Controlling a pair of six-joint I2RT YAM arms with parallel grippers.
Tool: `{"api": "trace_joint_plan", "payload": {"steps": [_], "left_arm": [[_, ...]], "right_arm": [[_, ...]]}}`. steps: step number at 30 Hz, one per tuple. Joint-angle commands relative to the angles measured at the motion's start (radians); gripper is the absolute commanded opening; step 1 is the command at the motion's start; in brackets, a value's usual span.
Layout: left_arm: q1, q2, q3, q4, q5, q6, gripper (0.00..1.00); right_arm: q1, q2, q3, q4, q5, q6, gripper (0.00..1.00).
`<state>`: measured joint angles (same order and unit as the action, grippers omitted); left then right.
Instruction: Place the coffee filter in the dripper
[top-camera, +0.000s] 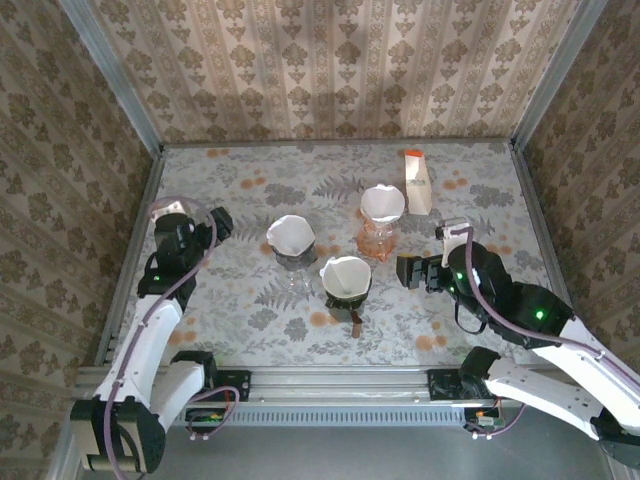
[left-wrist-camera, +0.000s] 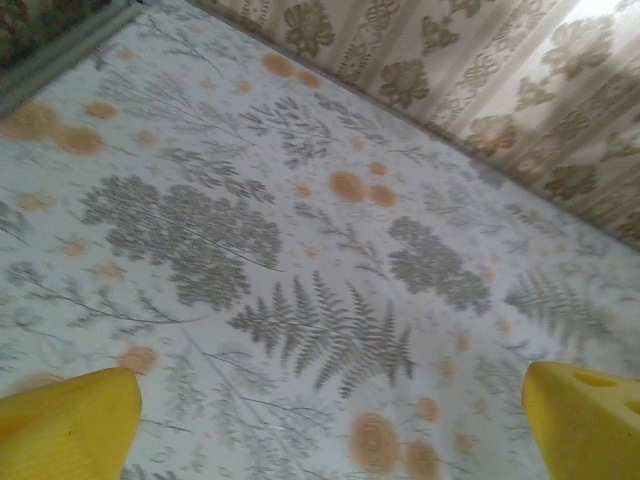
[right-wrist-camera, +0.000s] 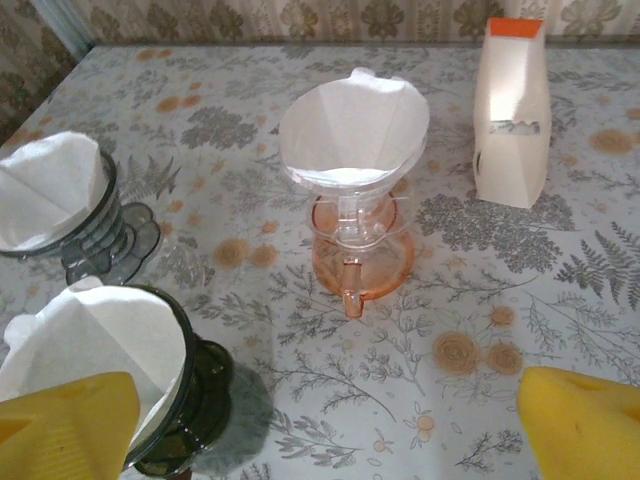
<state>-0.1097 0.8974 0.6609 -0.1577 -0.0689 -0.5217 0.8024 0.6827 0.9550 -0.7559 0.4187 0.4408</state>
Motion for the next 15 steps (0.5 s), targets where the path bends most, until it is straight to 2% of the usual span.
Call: {"api": "trace_joint_plan", "payload": {"steps": [1,3,7,15], "left_arm": [[0.005,0.026,0.002,0.014,-0.039,0.199,1.0],[0.001,0.055,-0.01,0.076,-0.027,0.282,1.0],[0.004,0.156,0.02,0.092,-0.066,0.399,1.0],[0.019,0.372,-0.117,0.49,-0.123,0.491,1.0]], "right_arm": [[-0.006,-0.03,-0.026,0.037,0.073,-0.011,1.0],[-0.006,-0.041,-0.037,0.051,0.078,-0.019,1.0],[-0.006,-0.052,-0.056,0.068,0.094,-0.027,1.0],[-0.005,-0.05,-0.073,0.086,0.136,-0.04,1.0]]}}
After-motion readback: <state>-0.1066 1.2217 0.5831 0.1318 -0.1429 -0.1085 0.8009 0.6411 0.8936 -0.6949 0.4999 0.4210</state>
